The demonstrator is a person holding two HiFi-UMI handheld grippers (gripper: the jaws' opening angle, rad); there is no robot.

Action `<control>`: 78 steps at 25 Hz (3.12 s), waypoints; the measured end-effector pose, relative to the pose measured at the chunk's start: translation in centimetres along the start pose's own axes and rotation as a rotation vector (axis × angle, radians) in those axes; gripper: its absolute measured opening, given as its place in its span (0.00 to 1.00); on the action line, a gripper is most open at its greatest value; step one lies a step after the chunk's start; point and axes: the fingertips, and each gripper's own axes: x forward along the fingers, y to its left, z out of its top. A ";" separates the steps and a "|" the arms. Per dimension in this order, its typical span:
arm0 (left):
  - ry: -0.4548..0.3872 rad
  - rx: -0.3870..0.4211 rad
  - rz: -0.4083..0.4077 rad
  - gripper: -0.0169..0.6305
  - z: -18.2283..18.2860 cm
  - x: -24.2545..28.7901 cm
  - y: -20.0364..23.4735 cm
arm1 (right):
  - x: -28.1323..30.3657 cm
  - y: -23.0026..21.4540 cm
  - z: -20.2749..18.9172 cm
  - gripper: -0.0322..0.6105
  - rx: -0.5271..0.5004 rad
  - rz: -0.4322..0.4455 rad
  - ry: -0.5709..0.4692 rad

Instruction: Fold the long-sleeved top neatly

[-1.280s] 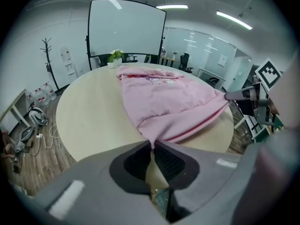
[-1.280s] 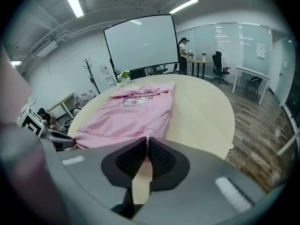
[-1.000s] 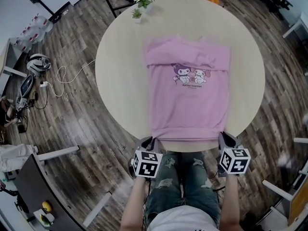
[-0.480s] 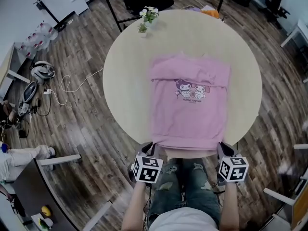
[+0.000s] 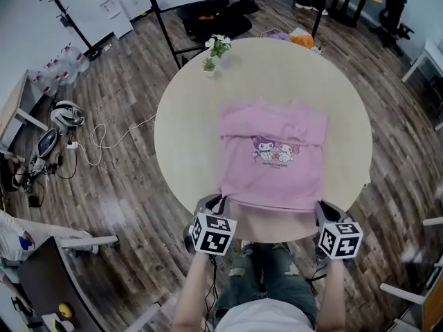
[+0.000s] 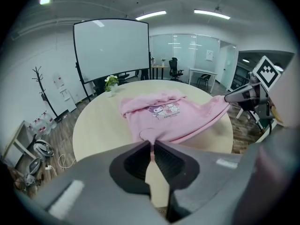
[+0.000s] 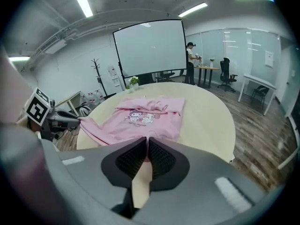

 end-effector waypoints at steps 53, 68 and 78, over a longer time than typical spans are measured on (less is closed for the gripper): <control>0.058 -0.088 0.094 0.09 21.9 22.9 14.7 | 24.1 -14.9 21.4 0.26 -0.032 0.088 0.047; 0.113 -0.038 -0.085 0.27 18.3 24.7 10.9 | 26.6 -12.8 17.6 0.27 -0.130 0.171 0.164; -0.065 -0.131 -0.011 0.07 21.9 22.8 13.2 | 25.3 -13.4 21.8 0.13 -0.099 0.157 0.019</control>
